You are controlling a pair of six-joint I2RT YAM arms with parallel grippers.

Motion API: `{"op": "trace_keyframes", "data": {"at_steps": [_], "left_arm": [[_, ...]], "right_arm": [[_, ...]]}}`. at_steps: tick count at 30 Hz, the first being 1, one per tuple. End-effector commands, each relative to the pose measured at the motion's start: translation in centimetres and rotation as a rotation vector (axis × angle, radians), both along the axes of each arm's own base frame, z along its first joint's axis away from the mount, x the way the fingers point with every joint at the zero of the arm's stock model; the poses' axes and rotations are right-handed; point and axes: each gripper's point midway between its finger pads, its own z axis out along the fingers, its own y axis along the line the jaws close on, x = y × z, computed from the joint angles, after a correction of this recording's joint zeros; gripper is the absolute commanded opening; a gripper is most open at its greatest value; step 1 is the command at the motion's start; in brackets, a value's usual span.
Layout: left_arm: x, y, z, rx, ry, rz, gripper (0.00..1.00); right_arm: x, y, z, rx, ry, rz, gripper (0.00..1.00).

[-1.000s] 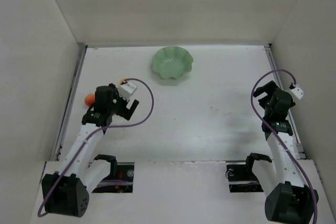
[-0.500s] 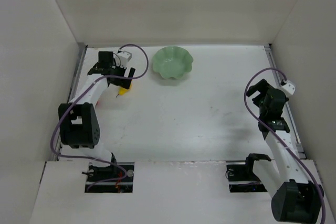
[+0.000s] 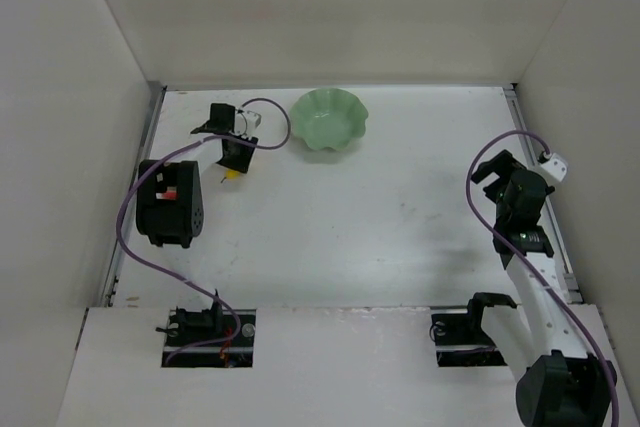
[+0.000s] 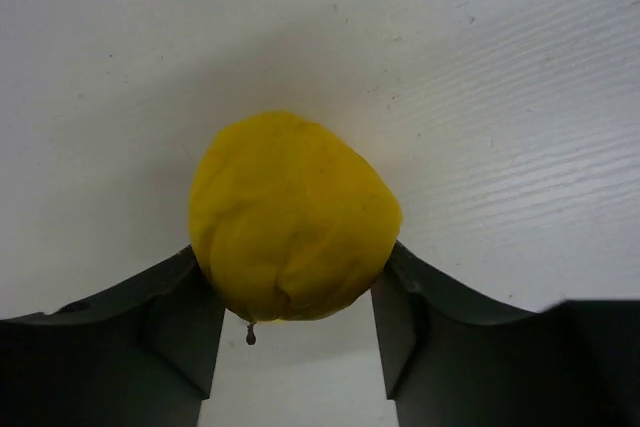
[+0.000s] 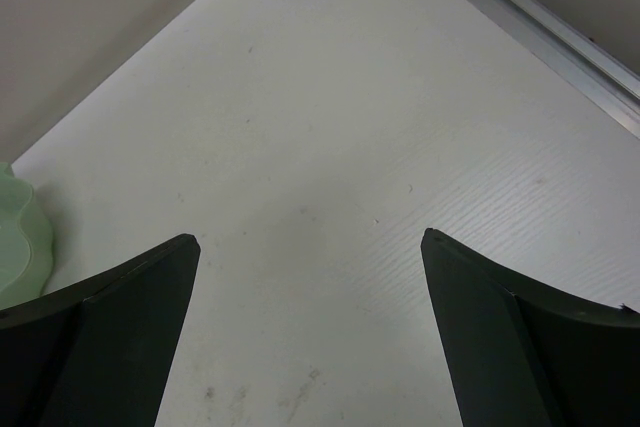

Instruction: Place and organize the fake fruits in the fruit bowl

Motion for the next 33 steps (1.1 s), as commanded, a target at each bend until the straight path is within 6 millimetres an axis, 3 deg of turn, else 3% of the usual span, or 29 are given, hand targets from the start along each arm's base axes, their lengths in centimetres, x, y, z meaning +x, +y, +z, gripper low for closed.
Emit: {"op": "trace_keyframes", "data": {"at_steps": [1, 4, 8, 11, 14, 17, 19, 23, 26, 30, 33], "left_arm": [[2.9, -1.4, 4.7, -0.009, -0.161, -0.029, 0.35], [4.3, -2.0, 8.2, 0.007, -0.275, -0.026, 0.15], [6.5, -3.5, 13.9, 0.047, -0.447, -0.024, 0.13], [8.5, -7.7, 18.3, 0.031, -0.583, -0.08, 0.16], [10.6, -13.3, 20.3, -0.01, -0.652, -0.168, 0.2], [12.9, -18.0, 20.3, -0.053, -0.686, -0.219, 0.23], [14.3, -20.7, 19.5, -0.078, -0.696, -0.239, 0.26], [15.3, -24.7, 17.0, -0.099, -0.683, -0.285, 0.32], [15.7, -26.1, 15.9, -0.1, -0.69, -0.307, 0.37], [15.9, -26.4, 16.5, -0.112, -0.709, -0.304, 0.49], [15.5, -26.1, 17.7, -0.114, -0.719, -0.296, 0.77]], "right_arm": [[0.8, -0.6, 3.2, -0.024, -0.079, -0.022, 1.0], [1.2, -0.5, 3.4, -0.025, -0.074, -0.021, 1.0], [1.8, -0.3, 3.2, -0.026, -0.06, -0.013, 1.0], [2.4, -0.1, 3.0, -0.025, -0.048, -0.006, 1.0], [2.9, 0.2, 3.0, -0.024, -0.04, 0.002, 1.0], [3.2, 0.3, 3.1, -0.024, -0.04, 0.005, 1.0], [3.2, 0.3, 3.2, -0.026, -0.041, 0.007, 1.0], [3.0, 0.3, 3.1, -0.032, -0.033, 0.011, 1.0], [2.8, 0.3, 2.9, -0.036, -0.031, 0.012, 1.0], [2.4, 0.4, 2.5, -0.036, -0.026, 0.012, 1.0], [2.2, 0.4, 2.1, -0.035, -0.019, 0.012, 1.0]]}}
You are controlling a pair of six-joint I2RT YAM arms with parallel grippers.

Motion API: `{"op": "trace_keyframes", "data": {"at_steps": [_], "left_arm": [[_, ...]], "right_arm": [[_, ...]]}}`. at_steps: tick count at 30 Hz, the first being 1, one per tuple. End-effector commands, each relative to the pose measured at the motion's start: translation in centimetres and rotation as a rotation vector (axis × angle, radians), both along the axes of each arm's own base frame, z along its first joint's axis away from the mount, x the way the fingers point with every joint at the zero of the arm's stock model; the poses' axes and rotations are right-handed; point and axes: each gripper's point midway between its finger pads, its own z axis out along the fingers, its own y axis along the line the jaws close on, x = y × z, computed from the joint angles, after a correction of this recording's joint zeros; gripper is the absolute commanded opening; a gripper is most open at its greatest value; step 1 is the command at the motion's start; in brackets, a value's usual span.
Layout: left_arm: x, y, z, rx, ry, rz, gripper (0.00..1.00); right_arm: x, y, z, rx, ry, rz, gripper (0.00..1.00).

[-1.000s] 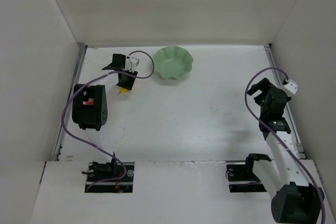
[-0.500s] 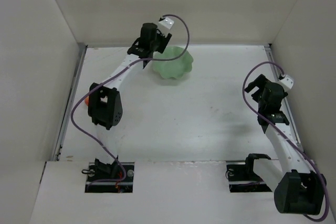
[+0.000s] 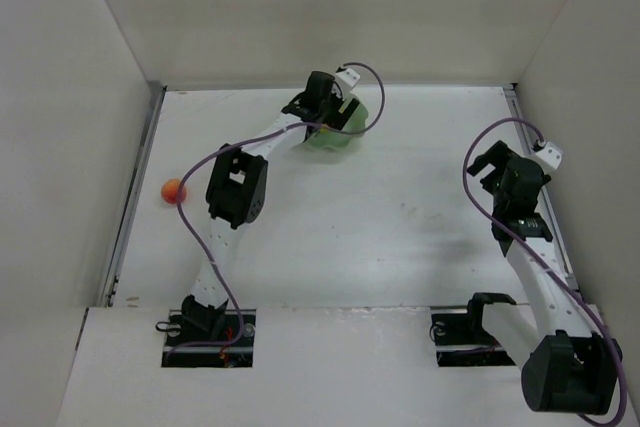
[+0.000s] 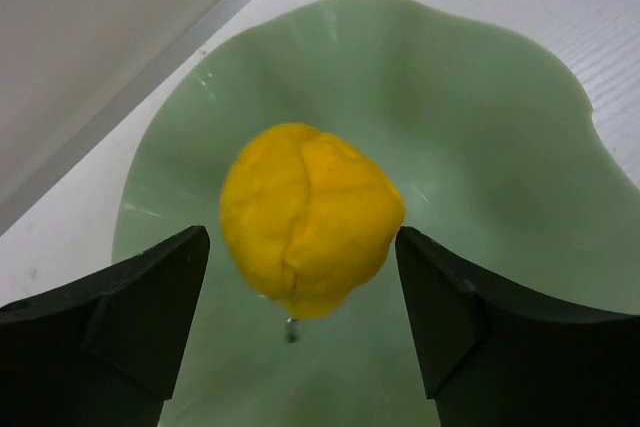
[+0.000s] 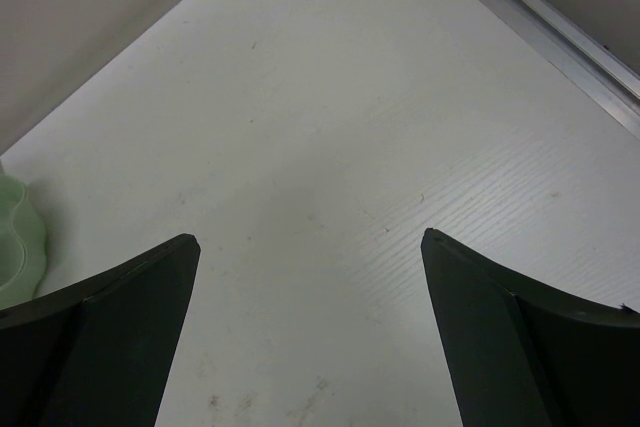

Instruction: Place and organize the fake fruits in the fruit bowl

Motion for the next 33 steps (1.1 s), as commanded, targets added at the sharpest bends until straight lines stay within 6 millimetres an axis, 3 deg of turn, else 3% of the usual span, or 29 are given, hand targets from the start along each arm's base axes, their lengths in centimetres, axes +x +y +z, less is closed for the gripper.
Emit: {"op": "trace_keyframes", "data": {"at_steps": [1, 2, 5, 8, 11, 17, 20, 22, 26, 33], "left_arm": [[0.7, -0.2, 10.4, -0.113, -0.185, 0.012, 0.94], [0.2, -0.2, 10.8, -0.106, -0.186, 0.001, 1.0], [-1.8, 0.5, 12.7, -0.083, -0.181, -0.012, 1.0], [-3.9, 3.5, 14.4, -0.068, -0.153, 0.023, 1.0], [-6.5, 10.6, 13.7, 0.003, -0.044, 0.125, 1.0], [-14.1, 27.7, 6.5, 0.167, 0.287, 0.375, 1.0], [-18.0, 32.9, 3.4, 0.19, 0.389, 0.454, 1.0], [-19.7, 34.9, 2.3, 0.182, 0.402, 0.504, 1.0], [-21.2, 38.8, 1.1, 0.151, 0.364, 0.636, 1.0], [-23.0, 40.9, -2.9, 0.125, 0.416, 0.719, 1.0]], "right_arm": [[0.3, 0.0, 1.8, -0.021, -0.061, -0.002, 1.0], [0.3, 0.0, 1.7, -0.021, -0.059, -0.001, 1.0], [0.4, 0.2, 1.6, -0.021, -0.059, 0.006, 1.0], [0.5, 0.5, 1.9, -0.016, -0.073, 0.011, 1.0], [0.6, 1.0, 1.5, -0.011, -0.08, 0.024, 1.0], [1.2, 2.9, -0.8, 0.008, -0.046, 0.075, 1.0], [1.9, 4.0, -1.0, 0.004, -0.034, 0.109, 1.0], [2.4, 4.7, -0.8, -0.003, -0.028, 0.13, 1.0], [3.3, 6.0, -0.4, -0.015, -0.023, 0.171, 1.0], [4.4, 7.7, 0.6, -0.051, -0.017, 0.227, 1.0]]}}
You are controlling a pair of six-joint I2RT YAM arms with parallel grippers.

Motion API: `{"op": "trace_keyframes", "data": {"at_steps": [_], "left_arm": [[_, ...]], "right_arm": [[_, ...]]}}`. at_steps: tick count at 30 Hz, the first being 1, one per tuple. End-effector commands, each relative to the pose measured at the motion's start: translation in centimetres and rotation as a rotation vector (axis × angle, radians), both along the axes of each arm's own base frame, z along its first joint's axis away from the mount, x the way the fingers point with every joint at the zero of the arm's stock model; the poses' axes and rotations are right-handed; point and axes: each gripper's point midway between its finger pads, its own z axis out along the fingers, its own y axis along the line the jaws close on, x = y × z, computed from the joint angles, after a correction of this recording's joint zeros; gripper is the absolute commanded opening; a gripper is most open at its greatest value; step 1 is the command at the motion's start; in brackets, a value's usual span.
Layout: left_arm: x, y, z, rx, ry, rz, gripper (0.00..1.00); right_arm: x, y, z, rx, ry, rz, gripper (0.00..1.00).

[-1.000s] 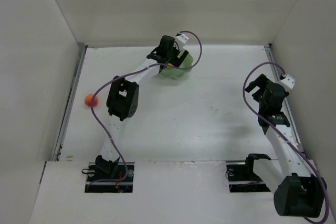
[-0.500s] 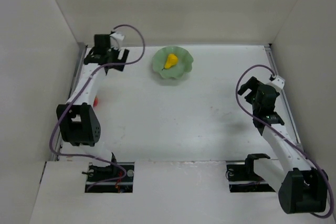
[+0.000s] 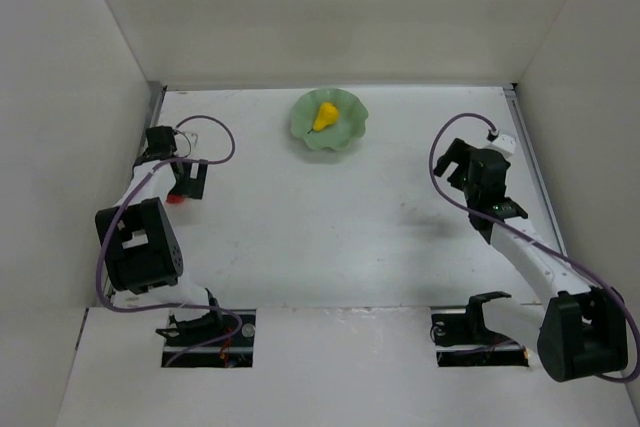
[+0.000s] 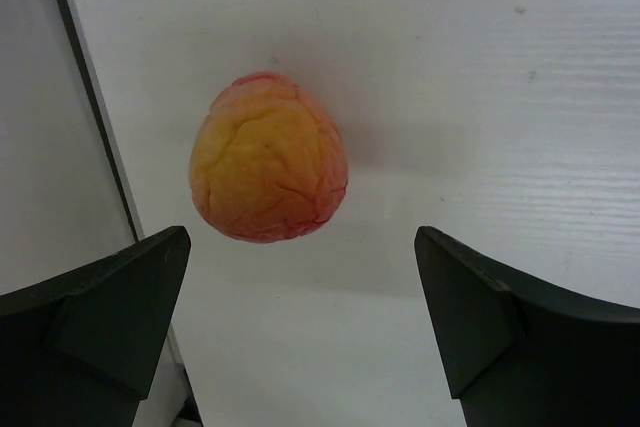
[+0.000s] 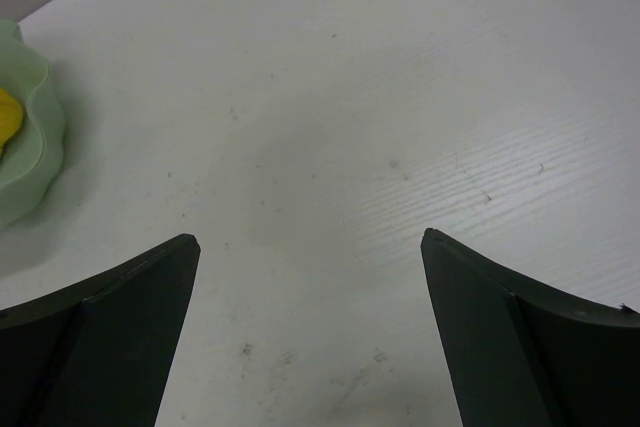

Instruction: Place and organize the fake fruits in the fruit bowl

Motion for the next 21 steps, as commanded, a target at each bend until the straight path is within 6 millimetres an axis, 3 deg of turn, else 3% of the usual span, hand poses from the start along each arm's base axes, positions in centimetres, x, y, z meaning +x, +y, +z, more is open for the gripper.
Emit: {"op": "trace_keyframes", "data": {"at_steps": [1, 4, 11, 16, 21], "left_arm": [[1.3, 1.0, 0.5, 0.01, -0.099, 0.039, 1.0], [1.5, 1.2, -1.1, 0.001, -0.08, 0.041, 1.0], [3.8, 2.0, -1.4, 0.001, -0.072, 0.03, 0.98], [4.3, 1.9, -2.2, -0.003, -0.051, 0.023, 0.8], [5.4, 1.2, -1.4, 0.005, -0.083, -0.002, 0.61]], "right_arm": [[1.8, 0.6, 4.1, -0.013, -0.115, 0.017, 1.0], [2.1, 0.7, 4.5, -0.012, -0.118, 0.019, 1.0], [2.5, 0.9, 5.1, -0.012, -0.125, 0.019, 1.0], [2.4, 0.8, 5.1, -0.014, -0.126, 0.018, 1.0], [2.1, 0.8, 4.5, -0.017, -0.115, 0.019, 1.0]]}}
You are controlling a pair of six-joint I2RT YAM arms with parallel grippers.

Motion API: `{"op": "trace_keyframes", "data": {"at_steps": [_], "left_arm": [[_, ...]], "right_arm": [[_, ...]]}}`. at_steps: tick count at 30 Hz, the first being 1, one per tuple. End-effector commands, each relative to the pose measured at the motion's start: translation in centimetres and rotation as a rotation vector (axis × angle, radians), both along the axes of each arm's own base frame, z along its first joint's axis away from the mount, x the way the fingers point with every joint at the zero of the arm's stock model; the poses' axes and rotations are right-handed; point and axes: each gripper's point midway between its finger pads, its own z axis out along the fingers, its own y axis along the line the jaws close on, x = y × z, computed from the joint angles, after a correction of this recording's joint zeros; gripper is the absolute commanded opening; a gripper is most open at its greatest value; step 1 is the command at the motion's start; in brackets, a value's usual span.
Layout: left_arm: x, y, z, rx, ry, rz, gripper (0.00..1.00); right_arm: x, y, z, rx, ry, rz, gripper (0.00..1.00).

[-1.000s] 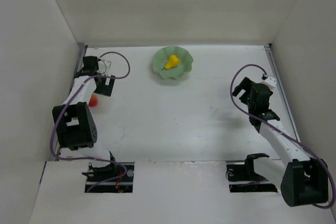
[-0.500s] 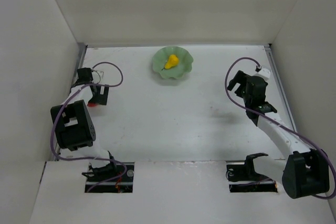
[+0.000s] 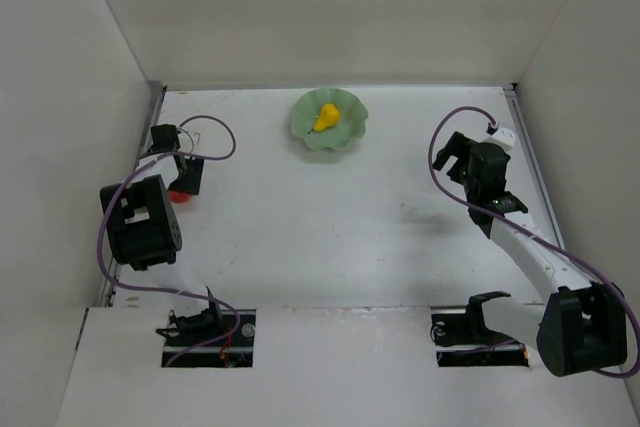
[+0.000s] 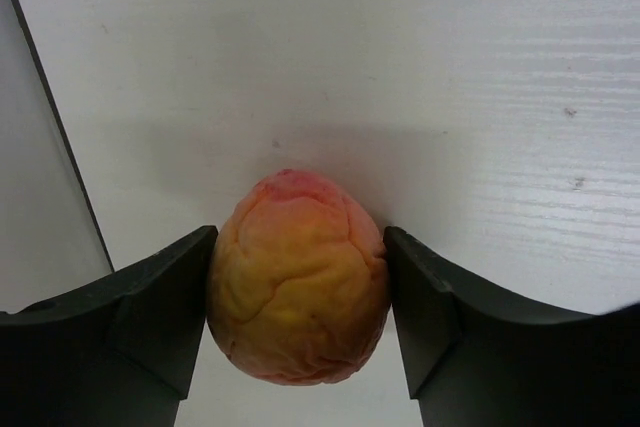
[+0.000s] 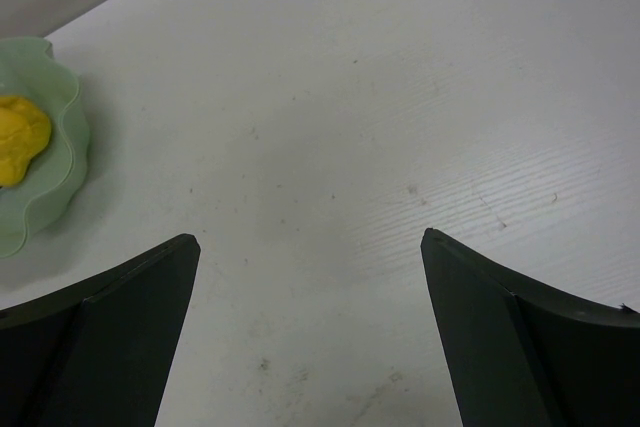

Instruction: Place and organize the fake fruits in the fruit bowl

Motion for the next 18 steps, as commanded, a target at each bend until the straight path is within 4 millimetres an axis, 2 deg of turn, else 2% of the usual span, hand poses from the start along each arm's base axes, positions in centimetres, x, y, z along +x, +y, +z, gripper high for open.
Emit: {"op": "trace_keyframes", "data": {"at_steps": [1, 3, 8, 10, 11, 13, 14, 16, 18], "left_arm": [[2.8, -0.3, 2.4, 0.017, -0.093, -0.025, 0.57], [3.0, -0.7, 2.7, 0.018, -0.091, -0.036, 0.48], [2.4, -0.7, 3.2, 0.035, -0.052, -0.033, 0.14], [2.9, -1.0, 4.4, 0.044, -0.07, -0.04, 0.1], [3.7, -1.9, 5.8, 0.05, -0.102, -0.067, 0.1], [6.3, -5.4, 9.2, 0.067, -0.181, -0.17, 0.1], [7.8, -7.9, 10.8, 0.076, -0.221, -0.237, 0.11], [10.8, -14.2, 13.8, 0.089, -0.294, -0.39, 0.12], [13.5, -20.6, 15.9, 0.094, -0.364, -0.519, 0.13]], "right_arm": [[0.8, 0.2, 2.7, -0.004, -0.086, 0.0, 1.0], [0.7, 0.1, 2.6, -0.004, -0.084, -0.003, 1.0], [0.7, -0.3, 2.7, -0.005, -0.092, -0.014, 1.0], [0.7, -0.5, 2.7, -0.008, -0.091, -0.016, 1.0], [0.7, -0.5, 2.7, -0.011, -0.091, -0.016, 1.0], [0.7, -0.7, 2.5, -0.015, -0.084, -0.02, 1.0], [0.8, -0.8, 2.4, -0.017, -0.081, -0.022, 1.0], [1.0, -1.0, 2.6, -0.009, -0.083, -0.031, 1.0], [1.1, -1.4, 3.0, 0.003, -0.095, -0.046, 1.0]]}}
